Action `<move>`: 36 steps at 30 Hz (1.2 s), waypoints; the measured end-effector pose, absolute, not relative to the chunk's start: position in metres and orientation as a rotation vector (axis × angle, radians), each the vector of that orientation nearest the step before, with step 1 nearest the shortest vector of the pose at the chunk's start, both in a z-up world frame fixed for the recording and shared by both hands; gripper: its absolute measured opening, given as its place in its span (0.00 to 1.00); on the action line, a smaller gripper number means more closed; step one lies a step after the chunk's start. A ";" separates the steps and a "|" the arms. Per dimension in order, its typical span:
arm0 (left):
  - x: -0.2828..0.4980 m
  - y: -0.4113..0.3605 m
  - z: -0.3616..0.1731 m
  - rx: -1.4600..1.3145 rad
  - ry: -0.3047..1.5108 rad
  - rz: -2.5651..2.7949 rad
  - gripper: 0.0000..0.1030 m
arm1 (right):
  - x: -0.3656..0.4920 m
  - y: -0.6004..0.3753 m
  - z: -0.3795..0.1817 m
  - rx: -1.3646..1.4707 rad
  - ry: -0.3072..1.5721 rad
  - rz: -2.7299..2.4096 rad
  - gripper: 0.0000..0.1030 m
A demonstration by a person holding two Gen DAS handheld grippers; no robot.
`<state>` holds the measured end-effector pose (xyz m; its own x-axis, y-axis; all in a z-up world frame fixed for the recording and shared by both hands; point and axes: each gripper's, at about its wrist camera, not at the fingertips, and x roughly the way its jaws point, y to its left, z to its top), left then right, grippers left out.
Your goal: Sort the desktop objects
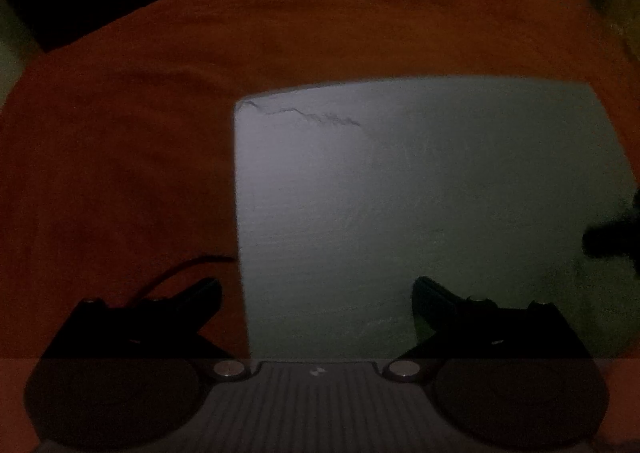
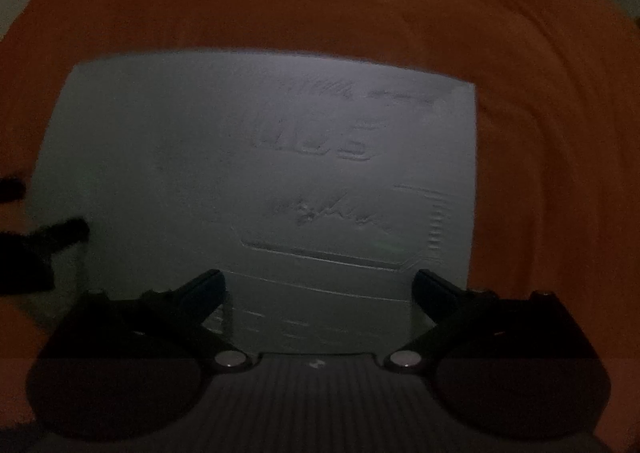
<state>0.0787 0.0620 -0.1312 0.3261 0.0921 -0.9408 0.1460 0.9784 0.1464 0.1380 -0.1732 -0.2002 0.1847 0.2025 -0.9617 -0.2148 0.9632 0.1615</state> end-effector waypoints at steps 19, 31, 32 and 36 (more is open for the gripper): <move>0.023 0.016 -0.105 0.188 1.227 -0.001 1.00 | 0.077 -0.136 -0.175 0.158 1.268 0.203 1.00; 0.020 0.022 -0.112 0.094 1.204 0.050 1.00 | 0.091 -0.112 -0.201 0.099 1.243 0.144 1.00; 0.021 0.022 -0.113 0.092 1.212 0.051 1.00 | 0.091 -0.109 -0.203 0.088 1.247 0.145 1.00; 0.024 0.022 -0.114 0.095 1.220 0.049 1.00 | 0.088 -0.105 -0.209 0.089 1.288 0.154 1.00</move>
<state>0.0245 0.0224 -0.1136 0.3437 0.0885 -0.9349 0.0138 0.9950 0.0992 0.0884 -0.1051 -0.2085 0.2710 0.1634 -0.9486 -0.0642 0.9864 0.1516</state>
